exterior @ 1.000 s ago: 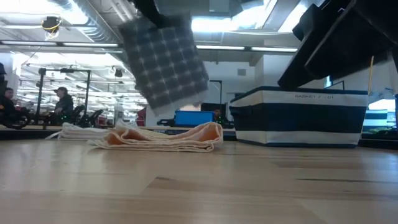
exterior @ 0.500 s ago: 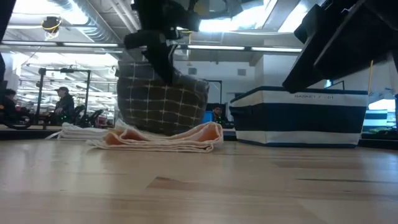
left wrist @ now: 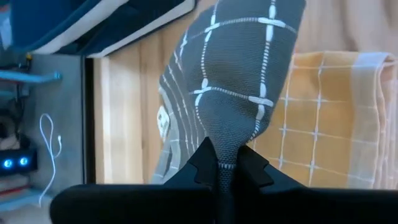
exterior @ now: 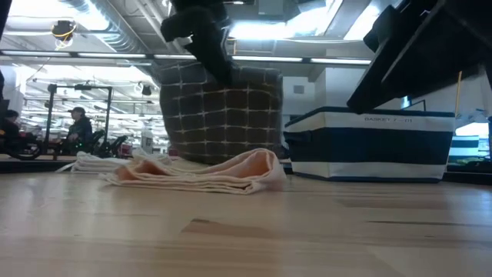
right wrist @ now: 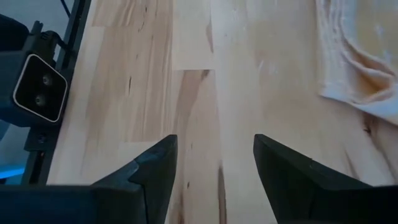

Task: Fold towel
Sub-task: Stack the black towel on top of the orange towel

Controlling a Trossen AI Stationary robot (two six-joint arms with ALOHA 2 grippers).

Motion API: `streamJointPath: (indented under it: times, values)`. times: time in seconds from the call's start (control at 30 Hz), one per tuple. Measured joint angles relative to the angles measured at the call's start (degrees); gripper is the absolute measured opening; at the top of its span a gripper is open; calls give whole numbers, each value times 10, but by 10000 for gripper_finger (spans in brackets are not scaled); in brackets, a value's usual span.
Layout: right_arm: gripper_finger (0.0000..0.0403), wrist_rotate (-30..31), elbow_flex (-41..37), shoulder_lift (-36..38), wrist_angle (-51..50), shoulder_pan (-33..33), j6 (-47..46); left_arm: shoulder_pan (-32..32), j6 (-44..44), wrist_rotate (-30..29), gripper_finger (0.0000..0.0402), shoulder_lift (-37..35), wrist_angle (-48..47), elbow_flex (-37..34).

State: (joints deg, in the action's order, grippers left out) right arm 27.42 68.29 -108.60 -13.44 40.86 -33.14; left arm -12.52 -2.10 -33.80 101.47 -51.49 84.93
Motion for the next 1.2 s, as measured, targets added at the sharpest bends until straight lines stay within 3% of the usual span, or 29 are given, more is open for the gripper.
streamJointPath:
  times: [0.1,0.43,0.67,0.8,1.2]
  values:
    - [216,6,0,0,-4,0,0,-13,-5,2,14,1,3,-2]
    - [216,109,-71,0,3,-41,-59,-48,-2,7,16,5,3,-2]
    - [216,114,-133,0,120,-129,12,-55,-13,6,16,5,11,-2]
    - [216,92,-170,0,148,-165,6,-62,-14,6,16,5,12,-2]
    - [216,78,-208,0,210,-169,4,-115,15,6,17,5,11,-2]
